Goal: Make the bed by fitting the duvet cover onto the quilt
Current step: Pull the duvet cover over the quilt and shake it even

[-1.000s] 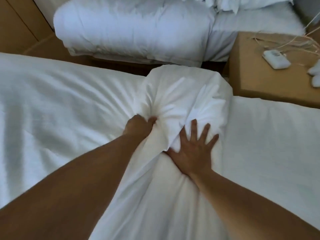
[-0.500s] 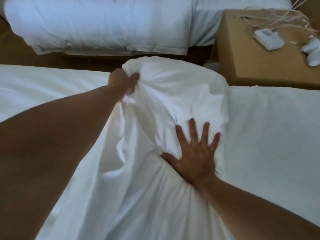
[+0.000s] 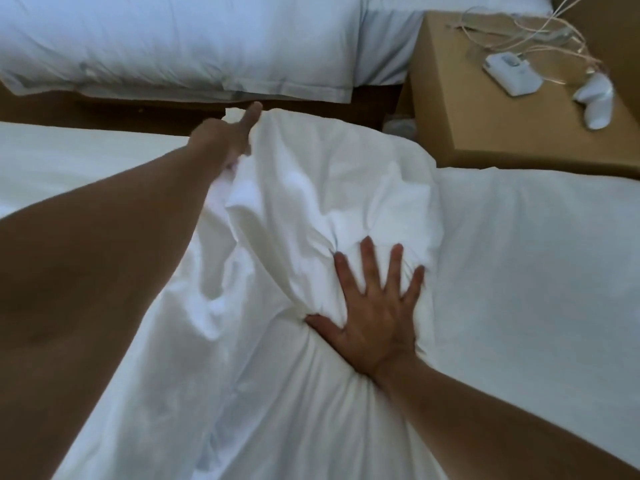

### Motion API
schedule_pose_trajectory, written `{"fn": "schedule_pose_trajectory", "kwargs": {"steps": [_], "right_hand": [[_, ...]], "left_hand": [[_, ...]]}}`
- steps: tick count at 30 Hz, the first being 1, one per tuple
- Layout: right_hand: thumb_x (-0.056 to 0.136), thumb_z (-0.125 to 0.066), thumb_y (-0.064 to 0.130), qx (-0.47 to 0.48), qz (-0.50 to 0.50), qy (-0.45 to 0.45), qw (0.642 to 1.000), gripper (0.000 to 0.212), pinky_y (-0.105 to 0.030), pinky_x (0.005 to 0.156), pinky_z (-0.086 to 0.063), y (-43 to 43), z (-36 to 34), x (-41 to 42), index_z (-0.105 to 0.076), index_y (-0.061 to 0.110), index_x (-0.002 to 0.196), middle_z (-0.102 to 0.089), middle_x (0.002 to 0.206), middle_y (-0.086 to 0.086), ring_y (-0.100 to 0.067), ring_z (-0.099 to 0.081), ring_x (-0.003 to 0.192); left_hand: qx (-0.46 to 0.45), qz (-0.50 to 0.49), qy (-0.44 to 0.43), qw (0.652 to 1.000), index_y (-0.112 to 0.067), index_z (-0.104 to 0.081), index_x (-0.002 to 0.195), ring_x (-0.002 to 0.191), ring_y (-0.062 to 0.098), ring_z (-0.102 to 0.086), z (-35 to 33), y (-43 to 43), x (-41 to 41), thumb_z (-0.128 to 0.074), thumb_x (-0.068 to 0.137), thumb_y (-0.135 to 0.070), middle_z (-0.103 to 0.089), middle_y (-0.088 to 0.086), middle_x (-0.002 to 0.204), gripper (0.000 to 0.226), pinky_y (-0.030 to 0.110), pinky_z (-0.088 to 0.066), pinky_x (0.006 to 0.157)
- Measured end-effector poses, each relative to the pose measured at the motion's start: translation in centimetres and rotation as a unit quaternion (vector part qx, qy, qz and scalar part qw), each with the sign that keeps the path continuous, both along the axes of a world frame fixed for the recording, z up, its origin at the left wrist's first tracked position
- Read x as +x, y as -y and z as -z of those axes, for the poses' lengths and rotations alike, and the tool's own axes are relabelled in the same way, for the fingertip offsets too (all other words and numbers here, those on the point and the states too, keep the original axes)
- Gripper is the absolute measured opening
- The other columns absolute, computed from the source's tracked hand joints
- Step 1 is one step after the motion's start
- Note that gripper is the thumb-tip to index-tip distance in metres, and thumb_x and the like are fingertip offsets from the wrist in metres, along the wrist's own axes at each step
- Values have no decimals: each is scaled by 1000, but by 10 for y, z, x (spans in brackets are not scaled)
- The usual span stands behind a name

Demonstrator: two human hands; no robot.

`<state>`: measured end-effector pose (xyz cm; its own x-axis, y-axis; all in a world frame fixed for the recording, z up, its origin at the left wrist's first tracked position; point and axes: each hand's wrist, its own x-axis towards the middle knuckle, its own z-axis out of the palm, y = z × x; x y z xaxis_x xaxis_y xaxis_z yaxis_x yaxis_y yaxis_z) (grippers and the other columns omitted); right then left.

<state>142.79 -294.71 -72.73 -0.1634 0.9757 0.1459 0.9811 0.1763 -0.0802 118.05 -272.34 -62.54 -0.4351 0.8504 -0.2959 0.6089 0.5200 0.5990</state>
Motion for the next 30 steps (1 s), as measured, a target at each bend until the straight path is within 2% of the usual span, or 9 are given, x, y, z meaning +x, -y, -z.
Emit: {"fn": "schedule_pose_trajectory", "kwargs": {"steps": [4,8,12,15,17,20,23,26,30], "right_hand": [[79,-24,92,-2,1,2,1000,97,-77,110,-5,0,2,-1,-31,34,156,-16,167,-11,-50,-5,150],[77,-25,93,2,10,3,1000,97,-76,111,-4,-2,2,1,-32,35,155,-17,166,-9,-50,-6,150],[78,-24,93,11,5,7,1000,97,-76,111,-4,1,3,-1,-31,35,155,-14,167,-9,-49,-6,150],[78,-26,93,16,10,7,1000,97,-76,110,-5,1,4,0,-32,34,155,-15,167,-9,-50,-6,150],[78,-27,93,20,5,6,1000,97,-76,110,-5,-1,6,0,-32,35,155,-16,167,-9,-50,-6,150],[78,-26,93,36,4,5,999,97,-76,111,-4,-3,12,1,-32,35,155,-16,167,-8,-50,-7,150],[77,-25,93,53,6,-3,999,96,-75,112,-3,-6,17,5,-31,36,155,-16,167,-7,-48,-7,150],[77,-23,94,50,12,0,999,96,-74,112,-1,-4,20,3,-32,36,154,-16,167,-7,-48,-6,150],[78,-21,94,34,10,-9,999,95,-75,112,-4,-5,18,1,-28,38,155,-16,166,-6,-48,-6,150]], "left_hand": [[42,3,-60,997,-1,-60,121,68,22,-61,4,-2,0,-61,94,-50,-65,10,86,56,31,-51,61],[-5,-7,-72,997,-2,-61,100,57,22,-54,-8,10,6,-46,86,-81,-62,11,76,82,37,-52,67],[-163,52,68,983,-17,-48,146,123,36,-57,-41,17,-4,-55,75,-86,-57,10,140,99,50,-48,101],[-52,-11,122,991,-8,-51,140,96,30,-69,-25,15,-10,-70,91,-48,-68,13,119,65,42,-59,72],[33,-49,33,998,-6,-50,140,109,31,-63,-3,20,-7,-64,95,-40,-62,12,129,58,39,-53,85],[21,-3,-49,999,-4,-43,146,126,36,-54,-3,31,5,-47,97,-62,-54,17,142,76,40,-43,97],[-108,71,9,992,-20,-63,129,104,32,-65,-44,79,-9,-60,57,-96,-63,15,130,105,38,-47,89],[-259,168,100,946,-25,-73,112,96,20,-73,-46,177,-49,-92,40,-72,-76,0,108,88,43,-52,97],[-116,6,116,986,-2,-62,123,99,30,-70,-6,242,-56,-89,72,-42,-70,15,113,71,40,-59,81]]}}
